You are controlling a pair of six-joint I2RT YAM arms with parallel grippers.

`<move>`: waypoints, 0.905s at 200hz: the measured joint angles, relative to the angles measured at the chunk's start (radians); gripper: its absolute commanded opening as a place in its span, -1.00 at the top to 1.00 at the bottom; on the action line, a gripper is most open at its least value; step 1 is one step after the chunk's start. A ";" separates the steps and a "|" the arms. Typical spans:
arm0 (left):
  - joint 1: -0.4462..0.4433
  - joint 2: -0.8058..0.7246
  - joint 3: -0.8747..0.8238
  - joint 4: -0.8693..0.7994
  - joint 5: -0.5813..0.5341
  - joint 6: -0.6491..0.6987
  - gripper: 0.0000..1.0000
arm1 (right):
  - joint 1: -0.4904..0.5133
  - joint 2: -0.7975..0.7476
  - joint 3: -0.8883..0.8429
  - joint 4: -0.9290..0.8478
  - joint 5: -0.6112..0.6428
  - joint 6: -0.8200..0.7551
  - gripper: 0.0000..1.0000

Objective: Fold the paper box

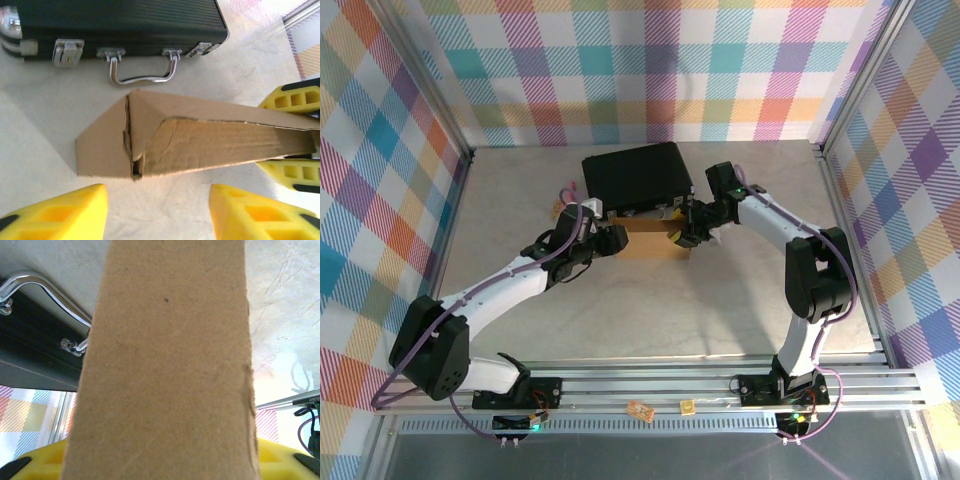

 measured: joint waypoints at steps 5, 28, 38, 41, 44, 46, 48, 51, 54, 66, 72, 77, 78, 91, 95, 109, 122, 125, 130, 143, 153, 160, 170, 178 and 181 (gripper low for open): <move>0.000 -0.005 0.000 -0.006 0.003 -0.012 -0.18 | 0.000 0.000 0.000 0.000 0.000 0.000 0.02; 0.012 -0.048 0.001 -0.043 0.014 -0.129 -0.18 | 0.000 0.000 0.000 0.001 0.000 0.000 0.02; 0.021 -0.068 0.008 -0.074 0.018 -0.200 -0.20 | 0.000 0.000 0.000 0.001 0.000 0.000 0.02; 0.026 -0.072 0.012 -0.081 0.016 -0.229 -0.20 | 0.000 0.000 0.000 0.001 0.000 0.000 0.02; 0.030 -0.076 0.016 -0.089 0.017 -0.248 -0.21 | 0.000 0.000 0.000 0.001 0.000 0.000 0.02; 0.034 -0.078 0.020 -0.095 0.016 -0.265 -0.21 | 0.000 0.000 0.000 0.001 0.000 0.000 0.02; 0.039 -0.080 0.025 -0.103 0.015 -0.290 -0.20 | 0.000 0.000 0.000 0.001 0.000 0.000 0.02; 0.045 -0.082 0.031 -0.113 0.014 -0.315 -0.20 | 0.000 0.000 0.000 0.001 0.000 0.000 0.02; 0.050 -0.085 0.039 -0.122 0.012 -0.343 -0.20 | 0.000 0.000 0.000 0.001 0.000 0.000 0.02; 0.075 -0.086 0.077 -0.169 0.002 -0.451 -0.23 | 0.000 0.001 0.001 0.001 0.000 0.000 0.02; 0.086 -0.084 0.099 -0.192 -0.001 -0.502 -0.27 | 0.000 0.002 0.002 0.001 0.000 0.000 0.02; 0.094 -0.080 0.120 -0.212 -0.003 -0.549 -0.28 | 0.000 0.003 0.003 0.001 0.000 0.000 0.02; 0.095 -0.079 0.126 -0.217 -0.004 -0.560 -0.29 | 0.000 0.004 0.004 0.001 0.000 0.000 0.02; 0.109 -0.058 0.169 -0.230 -0.002 -0.658 -0.30 | 0.000 0.010 0.009 0.002 0.000 0.000 0.02; 0.111 -0.049 0.179 -0.229 0.002 -0.687 -0.30 | 0.000 0.011 0.011 0.002 0.000 0.000 0.02; 0.111 -0.018 0.200 -0.221 0.014 -0.792 -0.31 | 0.000 0.013 0.014 0.002 0.000 0.000 0.02; 0.109 0.014 0.204 -0.218 0.035 -0.888 -0.31 | 0.000 0.014 0.015 0.003 0.000 0.000 0.02; 0.108 0.020 0.203 -0.217 0.040 -0.906 -0.31 | 0.000 0.014 0.015 0.003 0.000 0.000 0.02; 0.108 0.032 0.202 -0.214 0.047 -0.942 -0.31 | 0.000 0.014 0.015 0.003 -0.001 0.000 0.02; 0.103 0.054 0.201 -0.207 0.057 -1.014 -0.32 | 0.000 0.015 0.015 0.005 -0.001 0.000 0.02; 0.102 0.061 0.200 -0.203 0.060 -1.057 -0.32 | 0.000 0.015 0.015 0.005 -0.001 0.000 0.02; 0.102 0.063 0.196 -0.193 0.063 -1.084 -0.32 | 0.000 0.015 0.015 0.005 -0.001 0.000 0.02; 0.102 0.067 0.189 -0.173 0.067 -1.118 -0.32 | 0.000 0.015 0.015 0.005 -0.001 0.000 0.02; 0.102 0.074 0.183 -0.150 0.070 -1.139 -0.32 | 0.000 0.015 0.015 0.005 -0.001 0.000 0.02; 0.102 0.077 0.182 -0.142 0.071 -1.146 -0.31 | 0.000 0.015 0.015 0.005 -0.001 0.000 0.02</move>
